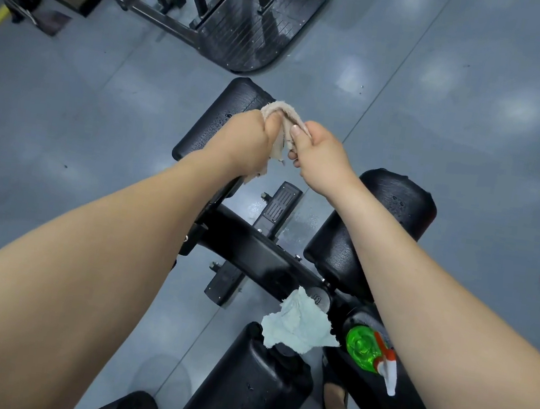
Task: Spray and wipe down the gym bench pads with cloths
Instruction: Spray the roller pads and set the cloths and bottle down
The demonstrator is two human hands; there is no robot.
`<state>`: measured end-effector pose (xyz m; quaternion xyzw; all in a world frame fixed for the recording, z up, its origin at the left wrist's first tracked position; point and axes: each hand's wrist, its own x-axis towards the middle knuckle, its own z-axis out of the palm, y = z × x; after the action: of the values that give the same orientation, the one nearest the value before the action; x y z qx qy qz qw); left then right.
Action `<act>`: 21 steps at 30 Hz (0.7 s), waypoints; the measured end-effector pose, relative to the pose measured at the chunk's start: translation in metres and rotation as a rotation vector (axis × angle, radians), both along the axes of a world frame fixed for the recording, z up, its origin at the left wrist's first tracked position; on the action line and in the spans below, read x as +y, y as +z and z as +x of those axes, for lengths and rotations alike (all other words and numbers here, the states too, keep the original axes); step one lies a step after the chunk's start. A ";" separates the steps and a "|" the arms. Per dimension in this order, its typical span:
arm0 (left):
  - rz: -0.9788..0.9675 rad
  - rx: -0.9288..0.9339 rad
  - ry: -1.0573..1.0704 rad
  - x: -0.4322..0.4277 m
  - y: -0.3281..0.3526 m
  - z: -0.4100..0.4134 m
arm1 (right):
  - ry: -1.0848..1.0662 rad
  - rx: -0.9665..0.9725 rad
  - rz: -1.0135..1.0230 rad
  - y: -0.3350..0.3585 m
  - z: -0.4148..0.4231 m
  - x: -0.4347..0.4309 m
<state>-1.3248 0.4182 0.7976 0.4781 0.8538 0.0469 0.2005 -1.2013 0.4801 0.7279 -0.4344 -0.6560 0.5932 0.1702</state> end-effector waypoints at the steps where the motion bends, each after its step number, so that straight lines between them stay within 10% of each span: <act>1: 0.005 0.004 -0.001 0.000 -0.001 -0.001 | 0.014 -0.005 0.020 0.003 0.000 0.000; 12: 0.002 -0.646 0.174 -0.009 0.012 -0.009 | 0.140 -0.207 0.070 0.006 0.016 -0.016; 21: 0.032 -0.022 -0.038 -0.020 0.007 0.010 | 0.147 -0.226 0.059 0.009 0.032 -0.043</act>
<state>-1.3148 0.3983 0.8047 0.4970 0.8414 0.0622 0.2030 -1.1692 0.4374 0.7372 -0.4441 -0.7184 0.5317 0.0638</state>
